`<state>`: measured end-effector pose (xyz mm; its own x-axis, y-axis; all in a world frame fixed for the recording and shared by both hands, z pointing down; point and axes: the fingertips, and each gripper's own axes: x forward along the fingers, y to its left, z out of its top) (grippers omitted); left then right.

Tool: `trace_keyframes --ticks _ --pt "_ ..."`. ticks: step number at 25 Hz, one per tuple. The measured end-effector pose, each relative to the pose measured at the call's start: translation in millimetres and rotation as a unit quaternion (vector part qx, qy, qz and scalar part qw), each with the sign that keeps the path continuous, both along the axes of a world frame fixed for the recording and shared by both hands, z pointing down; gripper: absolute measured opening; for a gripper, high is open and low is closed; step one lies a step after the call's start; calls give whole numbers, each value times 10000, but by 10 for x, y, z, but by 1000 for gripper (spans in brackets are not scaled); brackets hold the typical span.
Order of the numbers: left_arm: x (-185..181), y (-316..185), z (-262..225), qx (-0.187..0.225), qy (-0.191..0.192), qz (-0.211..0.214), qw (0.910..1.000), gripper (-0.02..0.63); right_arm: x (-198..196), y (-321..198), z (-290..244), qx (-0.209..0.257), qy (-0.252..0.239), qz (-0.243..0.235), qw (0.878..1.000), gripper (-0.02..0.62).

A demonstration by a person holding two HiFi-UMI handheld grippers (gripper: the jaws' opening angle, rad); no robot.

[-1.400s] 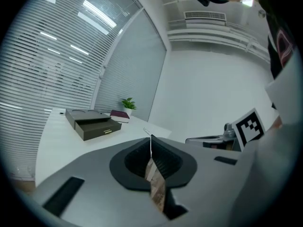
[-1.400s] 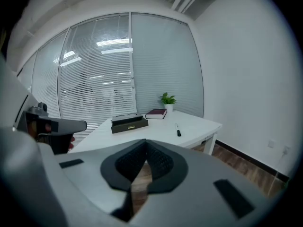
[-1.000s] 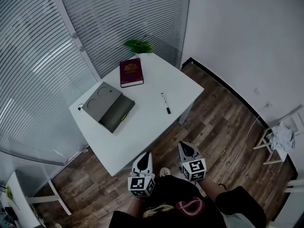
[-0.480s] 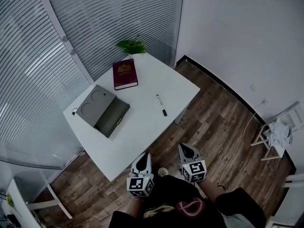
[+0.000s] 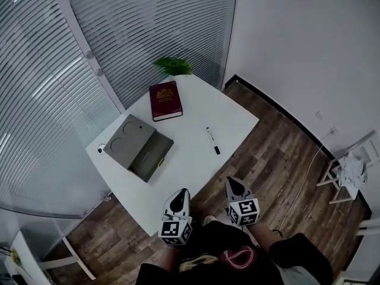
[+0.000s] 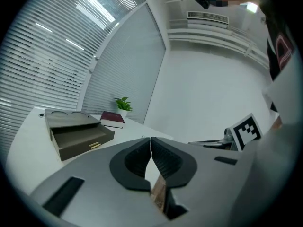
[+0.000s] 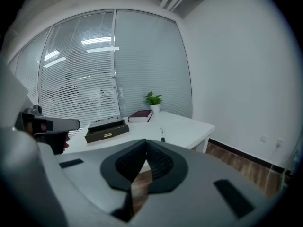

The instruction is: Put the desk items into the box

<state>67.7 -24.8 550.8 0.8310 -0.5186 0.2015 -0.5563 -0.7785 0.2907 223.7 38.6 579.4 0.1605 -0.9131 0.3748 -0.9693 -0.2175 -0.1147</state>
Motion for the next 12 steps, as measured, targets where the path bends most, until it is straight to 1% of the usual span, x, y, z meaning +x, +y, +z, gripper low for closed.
trace_keyframes --ticks 3,8,12 --pt "-95 -134 -9 -12 -39 -43 10000 20 -77 -131 20 -77 -22 -43 10000 11" --pt "-219 -367 31 -233 56 -105 9997 20 -118 -325 54 -165 50 23 9998 11" --pt "-281 -554 72 -285 22 18 9996 20 -80 -454 82 -230 118 210 9994 11"
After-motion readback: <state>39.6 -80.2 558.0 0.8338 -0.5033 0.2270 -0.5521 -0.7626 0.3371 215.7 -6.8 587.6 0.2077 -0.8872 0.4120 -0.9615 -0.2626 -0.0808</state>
